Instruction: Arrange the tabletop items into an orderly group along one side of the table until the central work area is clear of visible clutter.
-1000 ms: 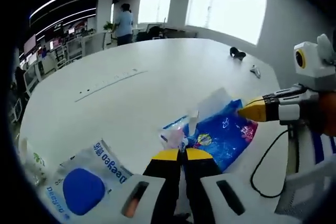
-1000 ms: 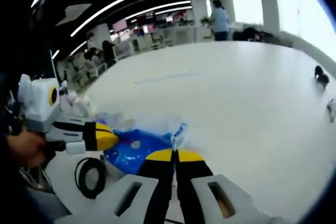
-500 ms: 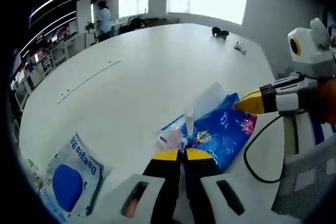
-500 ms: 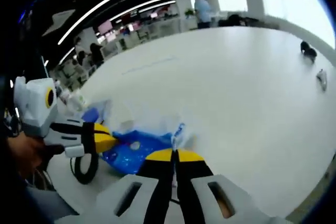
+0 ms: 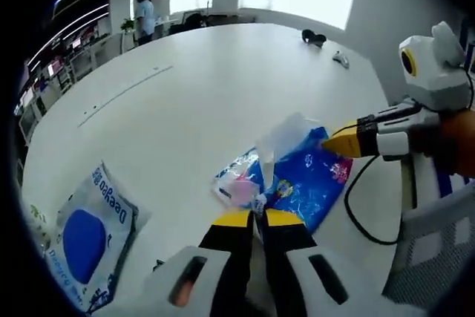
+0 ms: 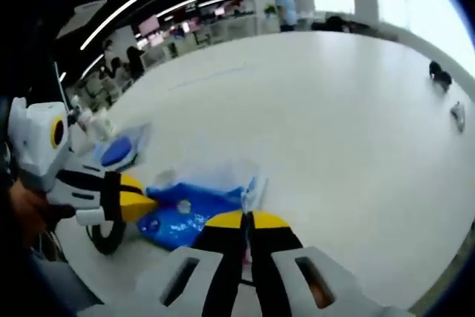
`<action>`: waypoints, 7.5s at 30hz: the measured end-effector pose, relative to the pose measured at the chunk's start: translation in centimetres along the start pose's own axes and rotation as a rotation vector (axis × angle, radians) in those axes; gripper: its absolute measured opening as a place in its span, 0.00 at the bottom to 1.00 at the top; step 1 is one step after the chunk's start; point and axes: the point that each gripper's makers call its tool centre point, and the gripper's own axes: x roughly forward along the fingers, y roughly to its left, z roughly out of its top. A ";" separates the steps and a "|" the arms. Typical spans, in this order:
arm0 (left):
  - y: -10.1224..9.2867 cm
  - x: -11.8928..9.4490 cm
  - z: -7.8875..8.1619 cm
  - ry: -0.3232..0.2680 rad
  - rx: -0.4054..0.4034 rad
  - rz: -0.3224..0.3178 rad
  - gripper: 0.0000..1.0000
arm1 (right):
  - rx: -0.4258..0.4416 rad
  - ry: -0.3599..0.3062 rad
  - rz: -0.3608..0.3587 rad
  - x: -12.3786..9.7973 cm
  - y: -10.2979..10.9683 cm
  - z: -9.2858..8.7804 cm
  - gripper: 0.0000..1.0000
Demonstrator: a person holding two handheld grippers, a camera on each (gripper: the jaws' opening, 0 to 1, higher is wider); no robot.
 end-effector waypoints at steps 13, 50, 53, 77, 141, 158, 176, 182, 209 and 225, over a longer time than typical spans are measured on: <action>0.1 -0.6 -0.6 -0.013 -0.051 -0.003 0.18 | -0.001 -0.006 -0.023 -0.5 -0.5 -0.4 0.17; 11.8 -12.2 -1.0 -0.357 -0.402 0.202 0.71 | -0.134 -0.089 0.154 0.2 7.6 6.0 0.63; 13.1 -13.5 -1.4 -0.381 -0.413 0.238 0.79 | -0.175 -0.077 0.192 0.8 9.4 6.3 0.67; 22.4 -18.4 -6.4 -0.390 -0.532 0.416 0.96 | -0.307 0.041 0.359 8.7 19.9 7.7 0.82; 24.9 -13.2 -9.3 -0.295 -0.619 0.418 0.33 | -0.203 0.152 0.331 13.2 20.5 6.5 0.04; 25.6 -13.9 -9.9 -0.295 -0.622 0.464 0.11 | -0.175 0.135 0.327 12.6 20.7 6.9 0.00; 24.7 -13.8 -7.6 -0.293 -0.604 0.456 0.07 | -0.137 0.090 0.330 11.2 19.1 8.4 0.00; 24.8 -12.5 -5.7 -0.278 -0.552 0.434 0.07 | -0.109 0.070 0.318 10.8 17.7 9.7 0.00; 28.7 -9.3 2.4 -0.221 -0.427 0.424 0.07 | -0.009 0.035 0.271 14.4 14.8 15.4 0.00; 30.3 -8.7 1.9 -0.161 -0.430 0.461 0.07 | 0.017 0.052 0.273 16.3 15.5 15.8 0.00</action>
